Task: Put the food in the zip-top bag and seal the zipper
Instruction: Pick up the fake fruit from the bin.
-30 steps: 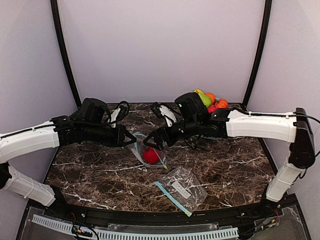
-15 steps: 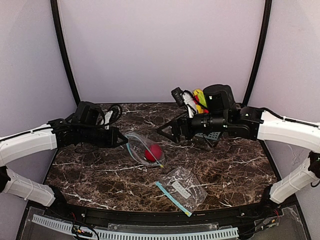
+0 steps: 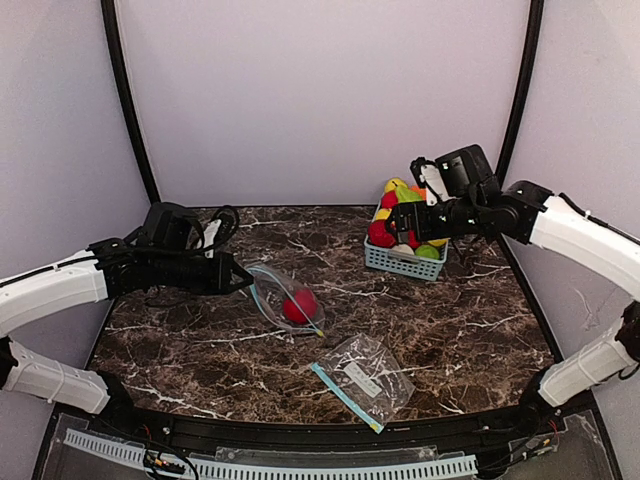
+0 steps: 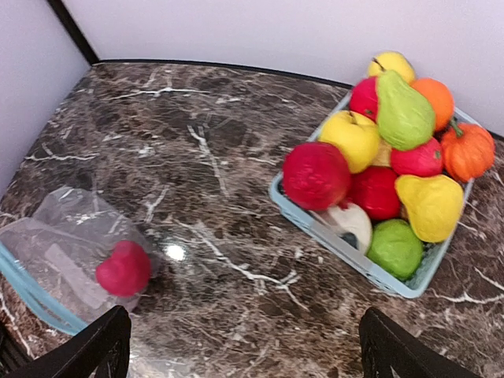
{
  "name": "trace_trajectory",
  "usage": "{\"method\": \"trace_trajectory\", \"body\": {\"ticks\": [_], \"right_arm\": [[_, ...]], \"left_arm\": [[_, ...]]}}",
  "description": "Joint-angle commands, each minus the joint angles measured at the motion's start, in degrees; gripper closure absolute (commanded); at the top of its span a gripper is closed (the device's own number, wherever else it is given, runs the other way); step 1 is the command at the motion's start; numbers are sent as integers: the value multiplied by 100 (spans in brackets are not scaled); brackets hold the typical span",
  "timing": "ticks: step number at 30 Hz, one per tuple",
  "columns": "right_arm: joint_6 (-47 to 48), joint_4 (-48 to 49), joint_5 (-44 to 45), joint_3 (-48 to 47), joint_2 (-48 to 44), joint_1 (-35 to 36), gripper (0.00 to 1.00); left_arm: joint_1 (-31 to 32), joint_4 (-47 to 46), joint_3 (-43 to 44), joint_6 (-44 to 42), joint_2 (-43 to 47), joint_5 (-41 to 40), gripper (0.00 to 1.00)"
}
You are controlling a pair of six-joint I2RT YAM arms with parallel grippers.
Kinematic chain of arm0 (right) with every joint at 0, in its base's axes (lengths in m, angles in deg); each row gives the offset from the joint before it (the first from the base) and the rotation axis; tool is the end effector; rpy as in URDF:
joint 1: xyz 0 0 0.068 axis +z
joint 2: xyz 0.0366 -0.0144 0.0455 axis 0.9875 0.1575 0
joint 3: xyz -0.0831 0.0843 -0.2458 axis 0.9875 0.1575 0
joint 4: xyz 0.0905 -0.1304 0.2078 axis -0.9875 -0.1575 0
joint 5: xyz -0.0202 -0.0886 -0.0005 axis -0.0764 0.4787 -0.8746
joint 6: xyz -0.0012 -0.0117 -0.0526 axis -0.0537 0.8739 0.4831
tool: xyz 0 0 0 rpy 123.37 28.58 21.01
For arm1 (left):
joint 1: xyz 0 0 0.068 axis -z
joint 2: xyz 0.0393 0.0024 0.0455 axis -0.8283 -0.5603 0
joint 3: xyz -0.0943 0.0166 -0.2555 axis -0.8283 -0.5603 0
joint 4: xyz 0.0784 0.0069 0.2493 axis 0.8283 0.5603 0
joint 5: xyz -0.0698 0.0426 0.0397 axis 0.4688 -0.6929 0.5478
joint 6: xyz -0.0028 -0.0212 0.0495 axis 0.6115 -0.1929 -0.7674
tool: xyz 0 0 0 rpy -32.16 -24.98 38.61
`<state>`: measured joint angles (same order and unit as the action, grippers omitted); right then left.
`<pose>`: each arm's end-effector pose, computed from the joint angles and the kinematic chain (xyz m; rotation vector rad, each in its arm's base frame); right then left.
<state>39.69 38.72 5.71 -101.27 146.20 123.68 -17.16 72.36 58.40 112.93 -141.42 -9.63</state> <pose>0.2250 0.1990 0.3546 -0.3331 2.1792 0.4192 0.1948 -0.1674 0.2893 0.2708 2.2642 -0.9591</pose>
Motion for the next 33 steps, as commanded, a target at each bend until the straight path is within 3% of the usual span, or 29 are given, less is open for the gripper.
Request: {"method": "trace_trajectory", "body": {"ticks": [1,9,21,33], "right_arm": [[34,-522,-58,-110,243,-621,1],[692,-319,-576,-656,1186,-1311,1],[1022,-49,-849,-1742,2900,-1374,2],[885,88,-901,-2272,3781,-1441,12]], "left_arm": [[-29,87,-95,-14,121,47,99],[-28,71,-97,28,76,83,99],[-32,-13,-82,155,-25,108,99],[-29,29,-111,224,-53,169,99]]}}
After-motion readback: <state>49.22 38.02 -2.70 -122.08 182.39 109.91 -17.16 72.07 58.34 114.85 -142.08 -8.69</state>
